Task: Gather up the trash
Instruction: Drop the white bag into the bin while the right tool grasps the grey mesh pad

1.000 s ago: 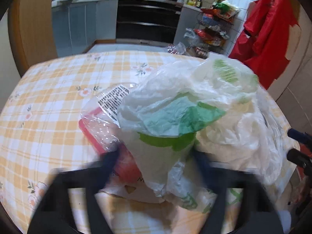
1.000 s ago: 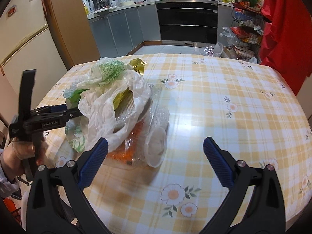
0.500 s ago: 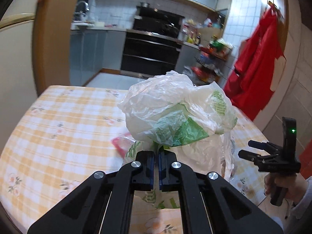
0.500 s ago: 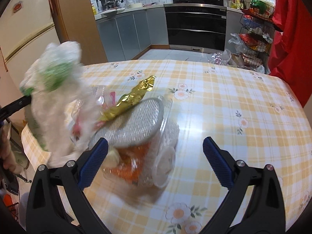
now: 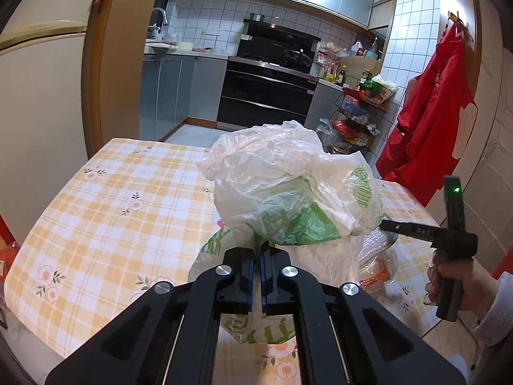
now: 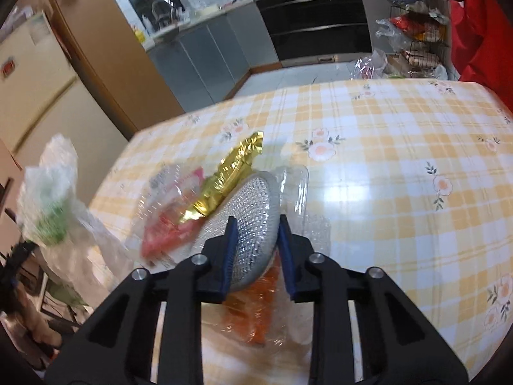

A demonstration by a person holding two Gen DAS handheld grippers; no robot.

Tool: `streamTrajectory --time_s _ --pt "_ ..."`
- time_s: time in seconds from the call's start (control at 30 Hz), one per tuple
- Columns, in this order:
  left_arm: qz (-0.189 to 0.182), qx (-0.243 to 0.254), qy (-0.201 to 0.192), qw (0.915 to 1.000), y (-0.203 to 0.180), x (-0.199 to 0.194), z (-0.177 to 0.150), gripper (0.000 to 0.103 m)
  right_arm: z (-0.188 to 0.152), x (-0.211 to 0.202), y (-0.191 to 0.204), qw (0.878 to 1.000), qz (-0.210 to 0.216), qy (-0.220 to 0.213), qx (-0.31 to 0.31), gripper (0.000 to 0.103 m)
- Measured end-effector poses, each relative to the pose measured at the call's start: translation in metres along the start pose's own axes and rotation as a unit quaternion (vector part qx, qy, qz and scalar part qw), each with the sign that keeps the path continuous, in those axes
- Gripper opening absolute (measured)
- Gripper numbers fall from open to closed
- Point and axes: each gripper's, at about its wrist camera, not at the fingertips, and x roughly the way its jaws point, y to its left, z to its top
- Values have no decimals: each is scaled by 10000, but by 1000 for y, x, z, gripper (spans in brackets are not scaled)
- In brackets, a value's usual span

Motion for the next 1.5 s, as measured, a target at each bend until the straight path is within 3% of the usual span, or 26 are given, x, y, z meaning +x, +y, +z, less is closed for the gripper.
streamTrajectory --time_s 0.17,0.43,0.8,1.07,1.5 --pt "-16 -61 -76 10000 -6 -17 -9 3 3 -37 12 9989 65 -449 -71 22" --pt "-96 -244 -209 9994 -22 -46 -11 3 2 -102 42 9912 -219 -1082 -732 22" --pt "-328 250 -242 9989 -64 -100 -22 3 -34 -209 55 9805 -267 -1665 -1011 22" --pt "-680 550 224 9959 -100 -122 -71 3 -91 -257 56 9788 -315 -1717 -1072 21" --pt "-1009 1036 1288 9811 -138 -105 -155 3 -149 -286 39 9812 -345 -1701 -845 21"
